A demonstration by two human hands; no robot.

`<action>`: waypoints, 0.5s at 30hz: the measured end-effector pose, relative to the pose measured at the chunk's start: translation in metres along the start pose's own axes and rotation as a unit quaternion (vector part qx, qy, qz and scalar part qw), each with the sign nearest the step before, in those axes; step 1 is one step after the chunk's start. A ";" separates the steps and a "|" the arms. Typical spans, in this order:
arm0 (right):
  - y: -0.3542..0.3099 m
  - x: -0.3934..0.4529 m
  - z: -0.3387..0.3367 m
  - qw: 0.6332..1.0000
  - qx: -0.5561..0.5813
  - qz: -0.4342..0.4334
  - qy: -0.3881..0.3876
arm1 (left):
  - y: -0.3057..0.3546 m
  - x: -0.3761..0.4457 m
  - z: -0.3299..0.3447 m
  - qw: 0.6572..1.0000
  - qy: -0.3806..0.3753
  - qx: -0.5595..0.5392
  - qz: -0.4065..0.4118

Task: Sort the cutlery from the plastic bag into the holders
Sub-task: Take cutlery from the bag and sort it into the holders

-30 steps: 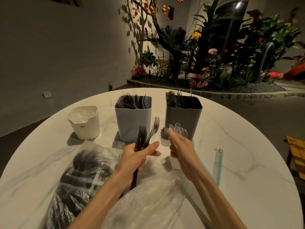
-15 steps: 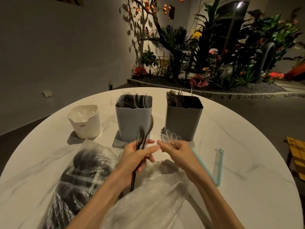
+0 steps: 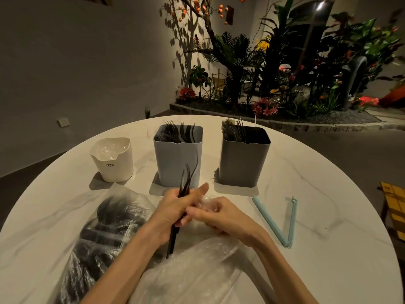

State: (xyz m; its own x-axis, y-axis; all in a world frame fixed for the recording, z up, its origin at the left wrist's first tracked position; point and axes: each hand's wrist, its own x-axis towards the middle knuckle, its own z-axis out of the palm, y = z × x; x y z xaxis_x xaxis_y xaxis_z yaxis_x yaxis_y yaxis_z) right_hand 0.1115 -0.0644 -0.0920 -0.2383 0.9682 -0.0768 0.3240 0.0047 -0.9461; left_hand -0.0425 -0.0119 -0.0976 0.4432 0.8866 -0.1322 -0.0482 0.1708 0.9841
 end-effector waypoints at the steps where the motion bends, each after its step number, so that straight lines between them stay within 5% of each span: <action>1: -0.003 -0.002 0.002 1.000 0.003 -0.009 -0.019 | -0.001 -0.001 0.002 1.000 0.001 0.008 -0.001; 4: -0.007 -0.003 0.002 0.999 0.035 -0.037 0.001 | 0.000 0.000 0.001 0.999 0.016 -0.045 0.022; 7: -0.005 0.001 0.002 0.986 0.119 -0.052 0.103 | 0.002 0.001 -0.004 0.990 0.001 -0.135 0.050; 10: 0.003 0.010 0.008 0.972 0.141 -0.081 0.169 | 0.003 -0.001 -0.004 0.989 -0.013 -0.123 0.082; 15: 0.019 0.021 0.017 0.967 0.175 -0.079 0.169 | 0.004 -0.004 -0.004 0.994 -0.013 -0.069 0.086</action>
State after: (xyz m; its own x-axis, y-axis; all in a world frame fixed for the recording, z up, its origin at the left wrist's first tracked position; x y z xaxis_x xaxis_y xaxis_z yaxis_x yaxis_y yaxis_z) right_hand 0.0974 -0.0484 -0.1163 0.0729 0.9891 0.1283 -0.0359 0.1312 -0.9907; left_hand -0.0480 -0.0135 -0.0931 0.4403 0.8969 0.0421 -0.2464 0.0756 0.9662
